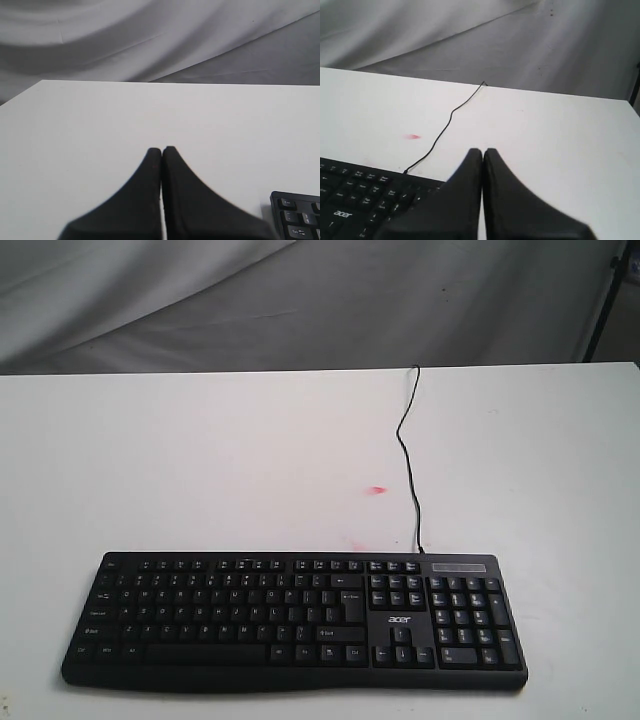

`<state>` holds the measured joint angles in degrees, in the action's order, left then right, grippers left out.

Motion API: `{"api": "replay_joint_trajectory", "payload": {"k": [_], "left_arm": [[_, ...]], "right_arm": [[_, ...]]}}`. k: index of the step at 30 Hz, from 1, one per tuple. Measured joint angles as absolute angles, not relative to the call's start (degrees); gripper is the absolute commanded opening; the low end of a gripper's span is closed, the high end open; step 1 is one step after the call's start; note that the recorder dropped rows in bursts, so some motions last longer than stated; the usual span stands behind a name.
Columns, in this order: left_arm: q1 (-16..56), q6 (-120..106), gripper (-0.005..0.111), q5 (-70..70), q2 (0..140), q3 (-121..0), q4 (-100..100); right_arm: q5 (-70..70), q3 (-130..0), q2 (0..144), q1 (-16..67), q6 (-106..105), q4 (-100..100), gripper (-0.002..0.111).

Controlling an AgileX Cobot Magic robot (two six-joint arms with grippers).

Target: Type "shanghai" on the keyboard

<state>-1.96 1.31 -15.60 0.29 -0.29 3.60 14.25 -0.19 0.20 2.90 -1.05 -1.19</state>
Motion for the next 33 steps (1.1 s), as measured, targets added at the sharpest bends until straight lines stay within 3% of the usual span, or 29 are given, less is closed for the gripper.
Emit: {"api": "replay_joint_trajectory", "payload": {"k": [33], "left_arm": [[-2.0,1.3,0.001,-15.6,0.3,-0.3,3.6]], "right_arm": [[19.6,-0.2,0.2,2.9,-1.0,-1.2,0.000]]}}
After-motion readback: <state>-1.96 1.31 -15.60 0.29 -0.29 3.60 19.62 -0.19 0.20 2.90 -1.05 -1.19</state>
